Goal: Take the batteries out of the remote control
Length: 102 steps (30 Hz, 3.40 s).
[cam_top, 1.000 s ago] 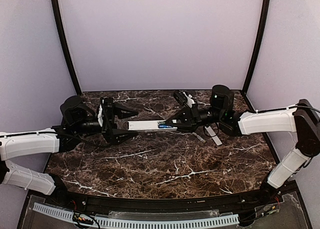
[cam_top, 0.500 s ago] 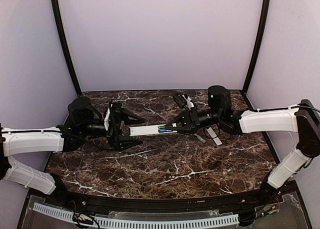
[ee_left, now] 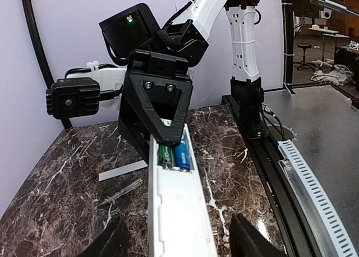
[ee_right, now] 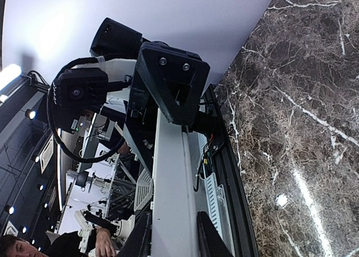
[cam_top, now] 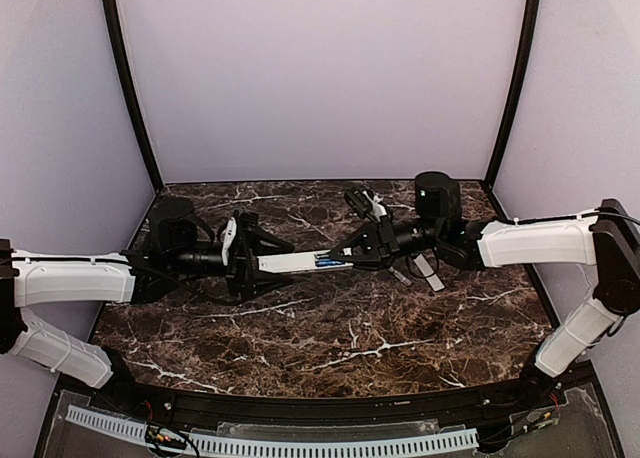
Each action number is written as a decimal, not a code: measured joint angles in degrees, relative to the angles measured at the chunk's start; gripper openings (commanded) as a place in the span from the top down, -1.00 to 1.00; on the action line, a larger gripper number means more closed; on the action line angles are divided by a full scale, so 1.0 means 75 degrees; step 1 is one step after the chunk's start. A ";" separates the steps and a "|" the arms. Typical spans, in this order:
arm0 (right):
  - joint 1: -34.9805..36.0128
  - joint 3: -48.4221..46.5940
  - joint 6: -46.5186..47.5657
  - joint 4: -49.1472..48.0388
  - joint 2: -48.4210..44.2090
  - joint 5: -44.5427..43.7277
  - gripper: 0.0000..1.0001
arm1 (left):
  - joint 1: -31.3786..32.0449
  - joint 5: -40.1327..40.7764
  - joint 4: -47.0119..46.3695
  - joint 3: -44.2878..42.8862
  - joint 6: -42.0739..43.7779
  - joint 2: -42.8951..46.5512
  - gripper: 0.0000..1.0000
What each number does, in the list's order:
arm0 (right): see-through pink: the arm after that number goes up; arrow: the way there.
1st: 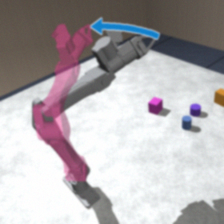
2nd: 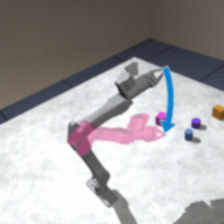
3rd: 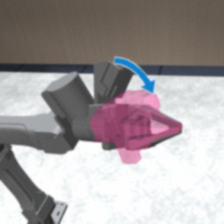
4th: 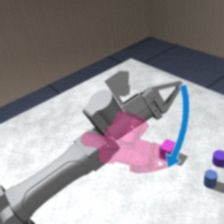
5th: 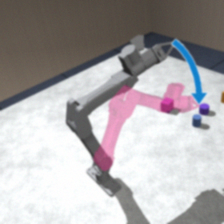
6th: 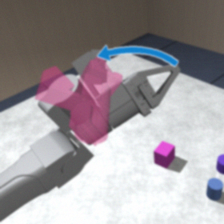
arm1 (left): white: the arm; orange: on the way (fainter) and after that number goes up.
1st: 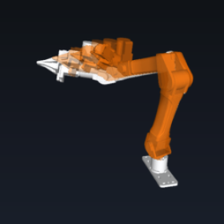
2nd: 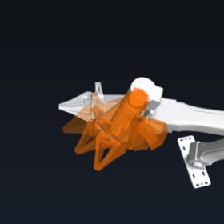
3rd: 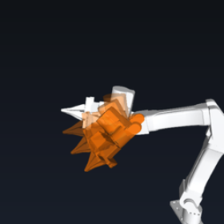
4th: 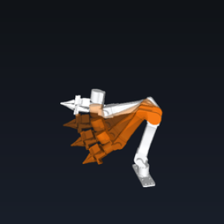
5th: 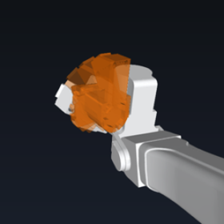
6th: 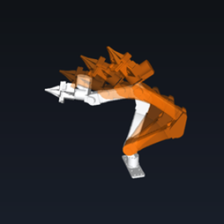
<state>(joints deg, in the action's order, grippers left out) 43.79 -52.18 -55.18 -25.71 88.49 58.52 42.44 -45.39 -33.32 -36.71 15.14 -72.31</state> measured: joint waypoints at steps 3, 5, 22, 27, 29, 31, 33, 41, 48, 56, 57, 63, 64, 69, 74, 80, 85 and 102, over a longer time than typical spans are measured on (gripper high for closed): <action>0.0058 -0.0009 -0.0041 -0.0003 0.0000 0.0000 1.00 | 0.0032 0.0119 0.0029 0.0000 0.0131 -0.0006 -0.08; 0.0087 -0.0012 -0.0102 -0.0055 0.0000 0.0000 1.00 | 0.0052 0.0189 0.0029 -0.0003 0.0195 -0.0006 -0.05; 0.0172 -0.0117 0.0326 -0.0143 -0.0003 -0.0044 1.00 | 0.0128 0.0090 0.0233 -0.0242 -0.0405 -0.0012 -0.31; 0.0175 -0.0198 0.1011 0.0184 -0.0192 -0.0213 1.00 | 0.0128 -0.0099 0.0093 -0.0259 -0.1568 -0.0006 -0.33; 0.0175 -0.0201 0.1259 0.0300 -0.0358 -0.0274 1.00 | 0.0128 -0.0137 -0.0055 -0.0265 -0.2116 0.0020 -0.34; 0.0175 -0.0216 0.1533 0.0391 -0.0527 -0.0350 1.00 | 0.0128 -0.0114 -0.0093 -0.0338 -0.2649 0.0090 -0.34; 0.0175 -0.0233 0.1760 0.0449 -0.0667 -0.0423 1.00 | 0.0128 -0.0023 -0.0003 -0.0522 -0.3153 0.0189 -0.32; 0.0175 -0.0242 0.2294 0.0527 -0.0895 -0.0586 1.00 | 0.0128 0.0385 0.0638 -0.1335 -0.4674 0.0370 -0.22; 0.0175 -0.0245 0.2500 0.0833 -0.0933 -0.0845 1.00 | 0.0128 0.0507 0.1151 -0.1343 -0.5112 0.0367 -0.43; 0.0111 -0.0128 0.2282 0.1609 -0.0927 -0.1422 1.00 | 0.0128 0.2014 0.1705 -0.0723 -0.4304 0.1134 -0.74; 0.0105 -0.0067 0.2186 0.1647 -0.0880 -0.1463 1.00 | 0.0128 0.2247 0.1722 -0.0554 -0.4170 0.1291 -0.74; 0.0067 -0.0026 0.1658 0.1842 0.0271 -0.1649 1.00 | 0.0128 0.3273 0.1816 0.0172 -0.3669 0.1652 -0.74; 0.0058 -0.0064 0.1588 0.1935 0.0548 -0.1644 1.00 | 0.0128 0.3360 0.1862 0.0216 -0.3625 0.1649 -0.74; 0.0006 -0.0431 0.1399 0.2282 0.1664 -0.1614 1.00 | 0.0128 0.3631 0.2148 0.0233 -0.3436 0.1661 -0.75; -0.0143 -0.0866 0.1309 0.2294 0.2317 -0.1510 1.00 | 0.0128 0.3856 0.2355 0.0417 -0.3249 0.1813 -0.76; -0.0350 -0.1043 0.1262 0.2323 0.2964 -0.1259 0.93 | 0.0128 0.4054 0.2463 0.0490 -0.3069 0.1859 -0.77; -0.0516 -0.1139 0.1384 0.2471 0.3209 -0.0938 0.79 | 0.0128 0.4150 0.2457 0.0501 -0.2961 0.1851 -0.77; -0.0903 -0.1358 0.2366 0.3946 0.3217 -0.1416 0.09 | 0.0128 0.4159 0.2457 0.0501 -0.2856 0.1687 -0.77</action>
<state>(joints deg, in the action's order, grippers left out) 37.01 -62.37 -37.43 3.88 112.62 47.90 43.40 -14.20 -14.90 -32.95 -6.28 -59.66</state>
